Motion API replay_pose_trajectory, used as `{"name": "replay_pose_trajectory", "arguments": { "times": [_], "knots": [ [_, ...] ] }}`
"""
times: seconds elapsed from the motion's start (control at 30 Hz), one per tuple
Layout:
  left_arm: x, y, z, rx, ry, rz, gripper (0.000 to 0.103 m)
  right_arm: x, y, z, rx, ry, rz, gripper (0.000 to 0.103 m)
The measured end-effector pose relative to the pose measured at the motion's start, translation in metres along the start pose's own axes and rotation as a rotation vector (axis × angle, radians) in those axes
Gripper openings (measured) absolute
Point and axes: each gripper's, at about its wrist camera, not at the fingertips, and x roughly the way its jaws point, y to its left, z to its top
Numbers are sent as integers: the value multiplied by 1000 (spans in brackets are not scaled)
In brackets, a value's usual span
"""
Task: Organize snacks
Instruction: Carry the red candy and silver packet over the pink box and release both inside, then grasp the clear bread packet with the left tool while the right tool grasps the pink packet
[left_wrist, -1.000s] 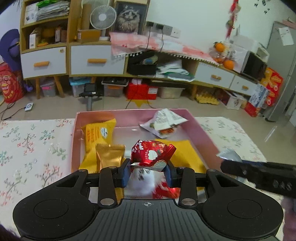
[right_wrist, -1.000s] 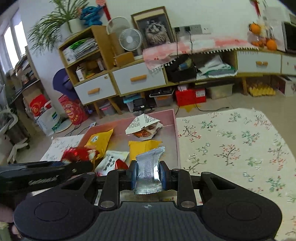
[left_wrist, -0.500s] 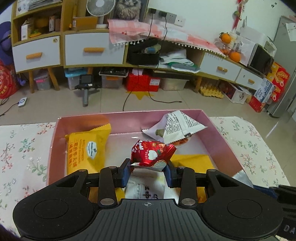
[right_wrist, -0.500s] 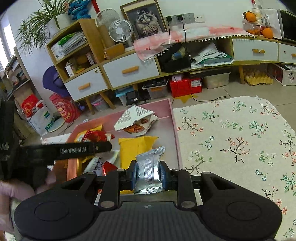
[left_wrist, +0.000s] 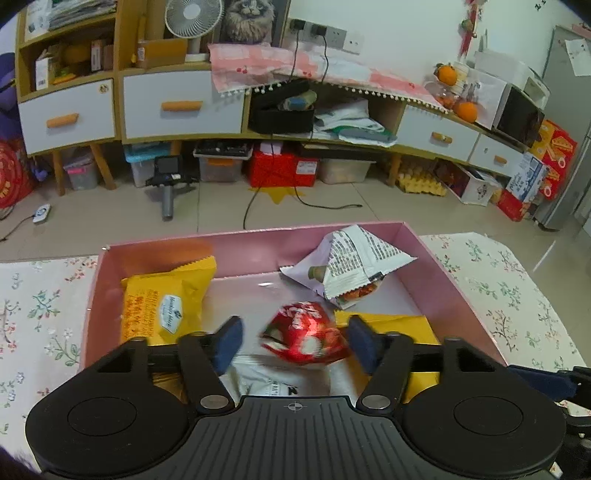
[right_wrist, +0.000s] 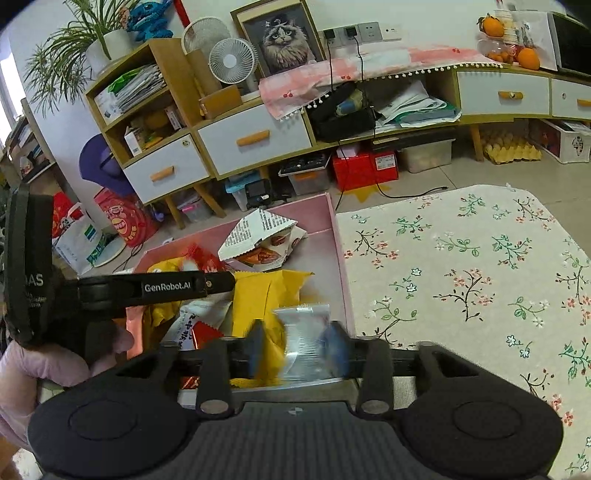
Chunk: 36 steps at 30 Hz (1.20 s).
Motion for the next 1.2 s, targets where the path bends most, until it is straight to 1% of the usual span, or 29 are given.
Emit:
{"name": "replay_pose_trajectory", "arguments": {
  "times": [0.07,0.17,0.33,0.4,0.47,0.67,0.8,0.97,1.2],
  "knots": [
    [-3,1,0,-8,-1,-5,69,-3,2,1,-2,-9,13,32],
    [-9,3,0,-12,-1,-8,73,-5,4,3,-10,-22,18,40],
    [-23,5,-2,-12,-4,0,78,-9,3,4,-11,-27,7,47],
    [-32,3,-4,-13,-6,-9,82,-13,2,5,-14,-25,8,50],
    [-39,0,-5,-6,-1,-4,86,-19,1,6,-29,-24,8,55],
    [-64,-14,-17,26,-2,-16,90,-39,-4,5,-60,-31,-16,66],
    [-79,-23,-30,39,10,-8,94,-49,-3,4,-87,-26,-24,71],
    [-98,-32,-48,72,1,6,97,-61,-2,-2,-129,-23,-36,76],
    [-118,-39,-71,67,41,25,98,-77,-5,-10,-152,-46,-51,78]
  ]
}}
